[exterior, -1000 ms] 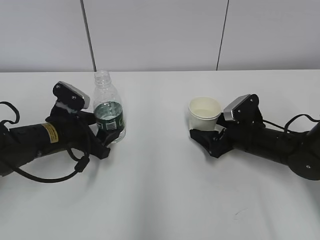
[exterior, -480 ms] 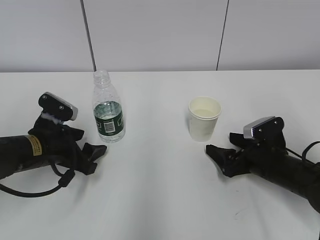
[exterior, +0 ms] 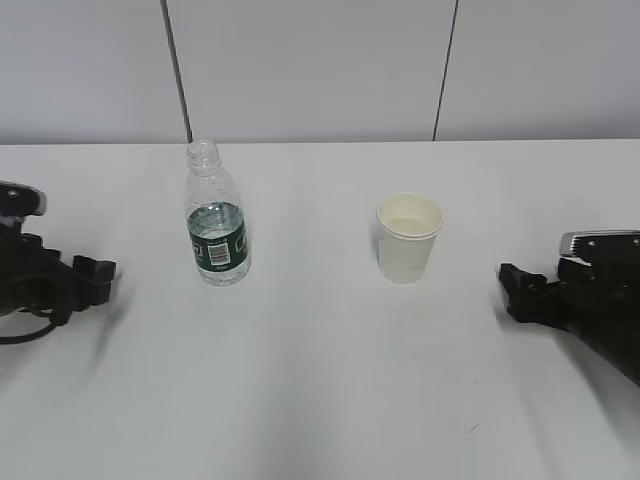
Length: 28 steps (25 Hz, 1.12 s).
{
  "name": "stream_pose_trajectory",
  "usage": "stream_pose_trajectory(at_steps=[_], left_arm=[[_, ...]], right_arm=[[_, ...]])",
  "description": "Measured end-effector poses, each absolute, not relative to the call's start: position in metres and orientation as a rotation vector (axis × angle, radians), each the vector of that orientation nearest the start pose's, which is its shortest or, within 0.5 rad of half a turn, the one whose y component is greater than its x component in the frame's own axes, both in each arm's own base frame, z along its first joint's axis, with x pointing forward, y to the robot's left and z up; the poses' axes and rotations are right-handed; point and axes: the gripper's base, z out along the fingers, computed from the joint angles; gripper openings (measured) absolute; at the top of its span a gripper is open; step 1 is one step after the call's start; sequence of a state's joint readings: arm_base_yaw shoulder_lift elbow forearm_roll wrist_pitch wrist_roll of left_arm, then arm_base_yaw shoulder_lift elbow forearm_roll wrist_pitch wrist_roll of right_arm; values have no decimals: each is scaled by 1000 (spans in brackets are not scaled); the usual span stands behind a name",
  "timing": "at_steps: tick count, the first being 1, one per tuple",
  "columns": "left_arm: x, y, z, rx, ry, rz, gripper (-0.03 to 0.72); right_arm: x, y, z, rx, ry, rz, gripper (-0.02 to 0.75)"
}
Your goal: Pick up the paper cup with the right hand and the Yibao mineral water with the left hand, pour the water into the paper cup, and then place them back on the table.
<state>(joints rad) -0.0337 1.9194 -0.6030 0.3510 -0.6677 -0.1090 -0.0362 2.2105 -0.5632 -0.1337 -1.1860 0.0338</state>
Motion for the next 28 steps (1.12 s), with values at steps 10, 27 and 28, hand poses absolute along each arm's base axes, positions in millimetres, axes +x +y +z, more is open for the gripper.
stream_pose_trajectory(at_steps=[10,27,28], left_arm=[[334,3,131,199,2187,-42,489],[350,24,206,-98,2899,142,489],[348,23,207,-84,2929,120,489]], right_arm=[[310,-40,57,83,1993,66,627],[330,-72,202,177,2713,-267,594],[329,-69,205,155,2783,-226,592]])
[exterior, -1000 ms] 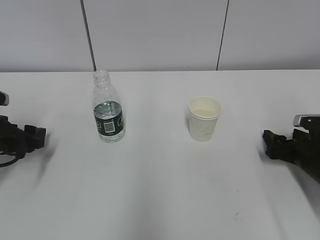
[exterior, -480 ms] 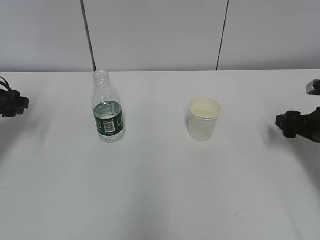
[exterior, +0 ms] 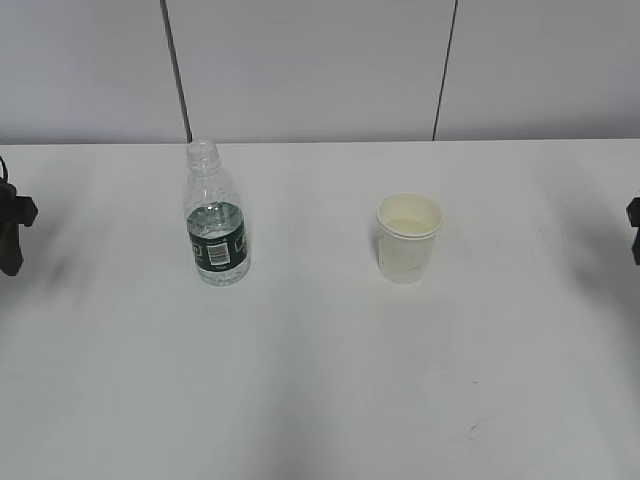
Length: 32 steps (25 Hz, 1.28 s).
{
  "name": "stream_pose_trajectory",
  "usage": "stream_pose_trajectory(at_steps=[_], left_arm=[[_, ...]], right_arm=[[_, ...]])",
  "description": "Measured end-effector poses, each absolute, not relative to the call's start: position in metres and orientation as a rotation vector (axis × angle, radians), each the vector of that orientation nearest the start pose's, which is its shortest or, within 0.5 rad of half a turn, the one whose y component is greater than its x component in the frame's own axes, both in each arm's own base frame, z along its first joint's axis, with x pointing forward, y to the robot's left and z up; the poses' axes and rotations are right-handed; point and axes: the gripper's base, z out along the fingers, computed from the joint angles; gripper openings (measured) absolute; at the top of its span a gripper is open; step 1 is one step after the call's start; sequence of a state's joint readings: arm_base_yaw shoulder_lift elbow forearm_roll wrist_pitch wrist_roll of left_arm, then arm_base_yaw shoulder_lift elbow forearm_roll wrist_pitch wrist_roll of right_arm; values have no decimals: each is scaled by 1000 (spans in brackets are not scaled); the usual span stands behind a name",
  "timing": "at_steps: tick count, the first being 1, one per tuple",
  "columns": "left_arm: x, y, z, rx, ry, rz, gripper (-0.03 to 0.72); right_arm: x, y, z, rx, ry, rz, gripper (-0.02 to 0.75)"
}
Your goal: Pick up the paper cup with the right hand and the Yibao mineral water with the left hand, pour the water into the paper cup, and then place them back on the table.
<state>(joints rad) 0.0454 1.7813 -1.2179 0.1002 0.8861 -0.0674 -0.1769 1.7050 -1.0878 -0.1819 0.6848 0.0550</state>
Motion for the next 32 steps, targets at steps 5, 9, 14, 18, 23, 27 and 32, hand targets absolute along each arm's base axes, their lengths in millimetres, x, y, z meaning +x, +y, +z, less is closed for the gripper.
stream_pose_trajectory(at_steps=[5,9,14,18,23,27,32], left_arm=[[339,17,215,-16,3077,33,489],[333,15,222,-13,3165,-2,488],[331,12,228,-26,3160,-46,488],[323,10,251,-35,3091,-73,488],[299,9,291,-31,2969,-71,488],[263,6,312,-31,2902,-84,487],[207,3,327,-27,2826,-81,487]], right_arm=[[333,-54,229,75,2903,38,588],[332,-51,245,0,2972,96,587],[331,-50,261,-33,3024,124,587],[331,-48,264,-31,3018,146,587],[324,-40,284,-34,2945,228,587],[305,-28,309,-80,2873,227,587],[258,-18,326,-115,2819,218,587]])
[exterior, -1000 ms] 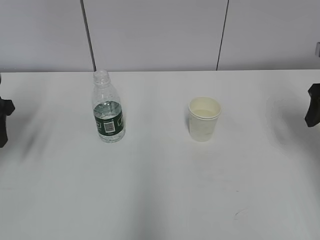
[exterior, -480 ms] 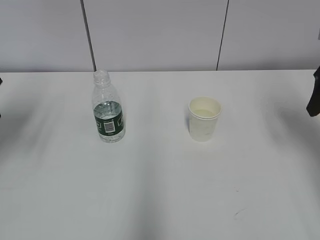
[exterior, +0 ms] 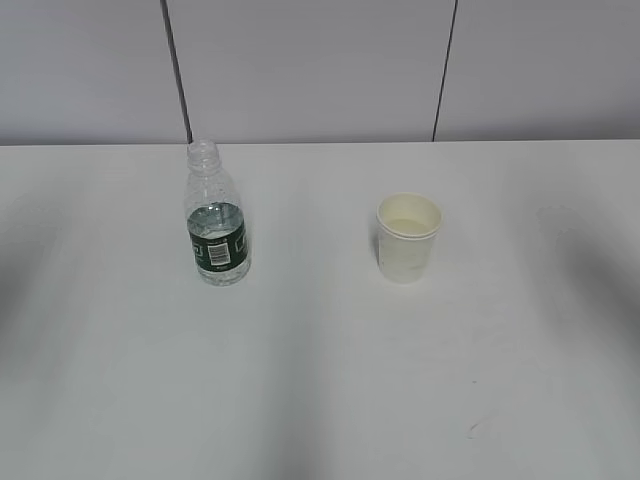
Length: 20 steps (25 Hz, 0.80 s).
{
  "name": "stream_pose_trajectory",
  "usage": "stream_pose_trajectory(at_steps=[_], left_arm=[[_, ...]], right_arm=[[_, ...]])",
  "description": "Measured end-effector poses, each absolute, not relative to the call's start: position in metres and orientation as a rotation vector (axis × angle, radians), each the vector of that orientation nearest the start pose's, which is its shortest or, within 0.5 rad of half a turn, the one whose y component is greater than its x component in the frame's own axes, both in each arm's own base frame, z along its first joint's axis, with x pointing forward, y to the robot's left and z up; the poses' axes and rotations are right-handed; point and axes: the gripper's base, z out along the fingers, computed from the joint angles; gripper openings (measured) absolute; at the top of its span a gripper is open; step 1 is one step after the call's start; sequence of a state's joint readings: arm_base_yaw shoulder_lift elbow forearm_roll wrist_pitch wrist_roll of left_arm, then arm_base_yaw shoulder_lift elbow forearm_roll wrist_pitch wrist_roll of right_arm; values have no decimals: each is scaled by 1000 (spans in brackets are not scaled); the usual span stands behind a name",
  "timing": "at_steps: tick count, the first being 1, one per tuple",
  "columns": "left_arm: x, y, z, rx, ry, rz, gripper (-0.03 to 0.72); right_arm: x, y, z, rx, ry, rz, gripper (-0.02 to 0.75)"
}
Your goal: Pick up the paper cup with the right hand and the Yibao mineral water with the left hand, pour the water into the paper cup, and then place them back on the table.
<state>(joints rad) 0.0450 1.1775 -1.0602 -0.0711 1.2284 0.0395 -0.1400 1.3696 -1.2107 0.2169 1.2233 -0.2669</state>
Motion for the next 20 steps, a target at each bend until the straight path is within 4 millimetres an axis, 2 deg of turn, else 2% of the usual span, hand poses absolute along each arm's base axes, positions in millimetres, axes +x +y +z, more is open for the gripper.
stream_pose_trajectory(at_steps=[4,11,17,20], left_arm=[[157,0,330,-25,2748,-97,487],[80,-8,306,-21,2628,-153,487],[49,-11,283,1,2524,-170,486],[42,-12,282,8,2467,-170,486]], right_arm=[[219,-12,322,-126,2815,215,587],[166,-5,310,-132,2802,211,587],[136,0,307,-134,2750,207,587],[124,2,306,-133,2726,203,587]])
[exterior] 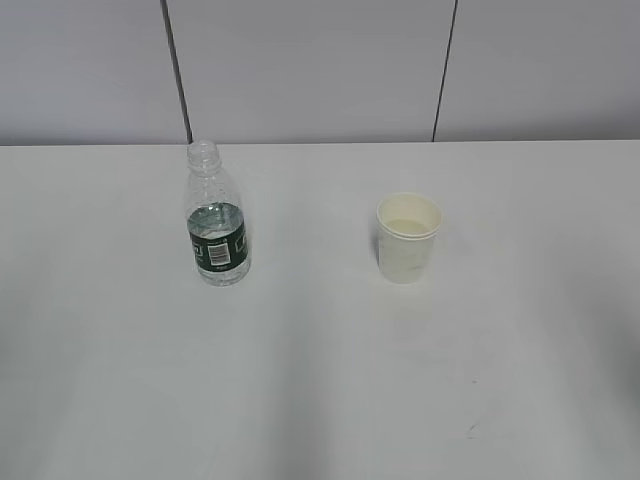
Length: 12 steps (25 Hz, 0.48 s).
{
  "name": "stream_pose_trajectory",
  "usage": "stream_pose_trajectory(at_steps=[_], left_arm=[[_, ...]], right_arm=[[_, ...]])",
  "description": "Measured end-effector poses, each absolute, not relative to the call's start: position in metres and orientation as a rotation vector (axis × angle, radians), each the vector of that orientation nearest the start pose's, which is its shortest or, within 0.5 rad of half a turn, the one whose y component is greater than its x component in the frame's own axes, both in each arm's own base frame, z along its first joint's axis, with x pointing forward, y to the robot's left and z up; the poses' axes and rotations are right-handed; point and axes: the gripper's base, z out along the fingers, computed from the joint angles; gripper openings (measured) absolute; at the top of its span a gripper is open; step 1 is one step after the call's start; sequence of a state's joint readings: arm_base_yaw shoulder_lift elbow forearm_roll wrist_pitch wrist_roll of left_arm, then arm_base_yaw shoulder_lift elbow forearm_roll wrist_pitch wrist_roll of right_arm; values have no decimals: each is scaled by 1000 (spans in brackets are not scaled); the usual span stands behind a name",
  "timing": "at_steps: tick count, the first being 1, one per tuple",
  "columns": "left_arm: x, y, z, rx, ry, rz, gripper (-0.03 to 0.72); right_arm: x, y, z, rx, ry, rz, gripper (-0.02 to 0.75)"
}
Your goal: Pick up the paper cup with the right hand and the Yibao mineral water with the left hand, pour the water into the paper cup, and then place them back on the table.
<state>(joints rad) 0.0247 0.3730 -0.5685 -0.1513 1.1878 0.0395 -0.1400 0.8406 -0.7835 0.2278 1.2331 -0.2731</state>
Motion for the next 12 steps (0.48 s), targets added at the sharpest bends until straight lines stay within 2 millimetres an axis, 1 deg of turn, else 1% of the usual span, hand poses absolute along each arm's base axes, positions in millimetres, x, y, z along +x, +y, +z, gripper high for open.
stream_pose_trajectory(at_steps=[5,8,12], left_arm=[[35,-13,283,62,2428,-186,486],[30,-13,284,71,2401,-187,486],[23,-13,286,75,2341,-184,486]], right_arm=[[99,7,304,-141,2660,201,587],[80,10,303,-149,2598,185,587],[52,14,295,-160,2513,159,587]])
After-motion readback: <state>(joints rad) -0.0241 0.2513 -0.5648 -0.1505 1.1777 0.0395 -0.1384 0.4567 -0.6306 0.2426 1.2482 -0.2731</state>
